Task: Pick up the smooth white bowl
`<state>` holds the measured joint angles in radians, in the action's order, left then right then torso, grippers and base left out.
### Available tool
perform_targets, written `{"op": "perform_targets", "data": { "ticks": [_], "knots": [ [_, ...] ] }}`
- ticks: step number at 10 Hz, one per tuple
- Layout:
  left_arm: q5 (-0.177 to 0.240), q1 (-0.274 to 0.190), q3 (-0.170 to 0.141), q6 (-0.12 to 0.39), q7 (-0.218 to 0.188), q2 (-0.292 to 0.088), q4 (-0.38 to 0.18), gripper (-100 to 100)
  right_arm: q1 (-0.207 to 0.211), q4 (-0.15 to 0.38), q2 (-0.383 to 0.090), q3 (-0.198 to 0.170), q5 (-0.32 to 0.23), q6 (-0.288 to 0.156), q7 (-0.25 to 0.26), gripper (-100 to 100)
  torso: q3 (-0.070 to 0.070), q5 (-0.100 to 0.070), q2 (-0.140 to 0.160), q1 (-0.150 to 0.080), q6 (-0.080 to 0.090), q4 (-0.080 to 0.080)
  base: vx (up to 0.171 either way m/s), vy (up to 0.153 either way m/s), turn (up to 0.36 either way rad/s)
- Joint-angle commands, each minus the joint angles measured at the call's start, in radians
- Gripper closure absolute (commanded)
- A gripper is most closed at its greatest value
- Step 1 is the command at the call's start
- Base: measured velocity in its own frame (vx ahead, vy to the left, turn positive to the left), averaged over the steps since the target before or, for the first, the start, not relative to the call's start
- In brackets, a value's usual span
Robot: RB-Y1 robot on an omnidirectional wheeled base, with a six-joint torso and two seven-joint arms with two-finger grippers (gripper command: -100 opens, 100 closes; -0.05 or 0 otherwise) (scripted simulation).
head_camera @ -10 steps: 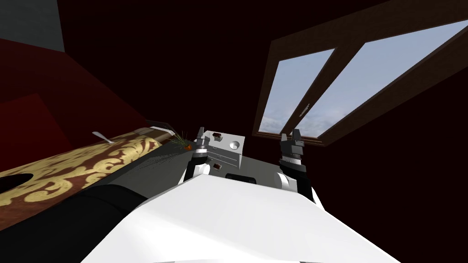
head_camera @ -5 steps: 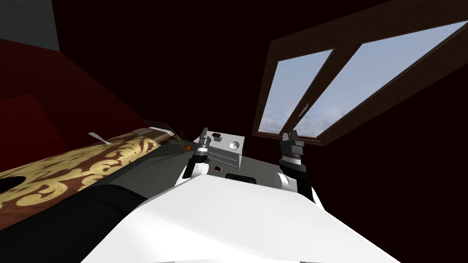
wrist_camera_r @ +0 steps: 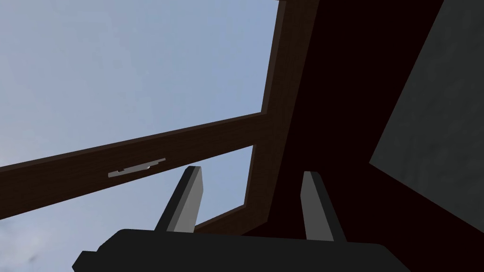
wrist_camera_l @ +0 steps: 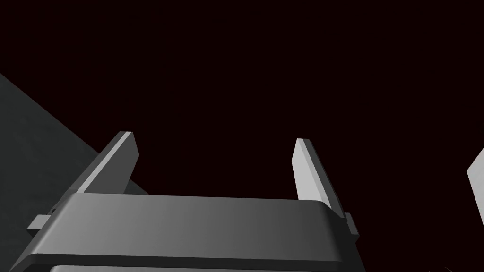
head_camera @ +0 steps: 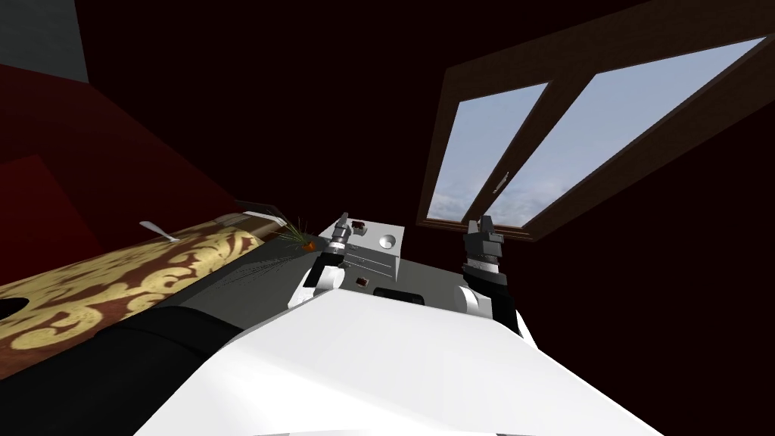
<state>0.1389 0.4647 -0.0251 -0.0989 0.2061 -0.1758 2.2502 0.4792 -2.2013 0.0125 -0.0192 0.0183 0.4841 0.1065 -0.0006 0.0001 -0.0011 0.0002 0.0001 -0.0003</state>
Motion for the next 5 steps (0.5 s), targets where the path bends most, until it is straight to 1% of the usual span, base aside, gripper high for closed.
{"op": "perform_targets", "data": {
  "ticks": [1, 2, 3, 4, 5],
  "knots": [
    [0.001, -0.003, -0.001, 0.038, 0.006, -0.006, -0.001, -100, 0.0, 0.0, 0.0, 0.0, 0.0, 0.0, 0.0, 0, 0.0, 0.0, 0.0, 0.0, 0.0, 0.0, 0.011, 0.001, -0.012],
    [0.005, -0.015, -0.005, 0.074, 0.013, -0.018, -0.008, -100, 0.0, 0.0, 0.0, 0.0, 0.0, 0.0, 0.0, 0, 0.0, 0.0, 0.0, 0.0, 0.0, 0.0, 0.01, -0.001, -0.019],
    [0.005, -0.015, -0.005, 0.083, 0.013, -0.018, -0.008, -100, 0.0, 0.0, 0.0, 0.0, 0.0, 0.0, 0.0, 0, 0.0, 0.0, 0.0, 0.0, 0.0, 0.0, 0.008, -0.001, -0.01],
    [0.008, -0.028, -0.009, 0.12, 0.02, -0.03, -0.015, -100, 0.0, 0.0, 0.0, 0.0, 0.0, 0.0, 0.0, 0, 0.0, 0.0, 0.0, 0.0, 0.0, 0.0, 0.01, -0.002, -0.022],
    [0.008, -0.028, -0.009, 0.13, 0.02, -0.03, -0.015, -100, 0.0, 0.0, 0.0, 0.0, 0.0, 0.0, 0.0, 0, 0.0, 0.0, 0.0, 0.0, 0.0, 0.0, 0.01, -0.002, -0.011]
  ]
}}
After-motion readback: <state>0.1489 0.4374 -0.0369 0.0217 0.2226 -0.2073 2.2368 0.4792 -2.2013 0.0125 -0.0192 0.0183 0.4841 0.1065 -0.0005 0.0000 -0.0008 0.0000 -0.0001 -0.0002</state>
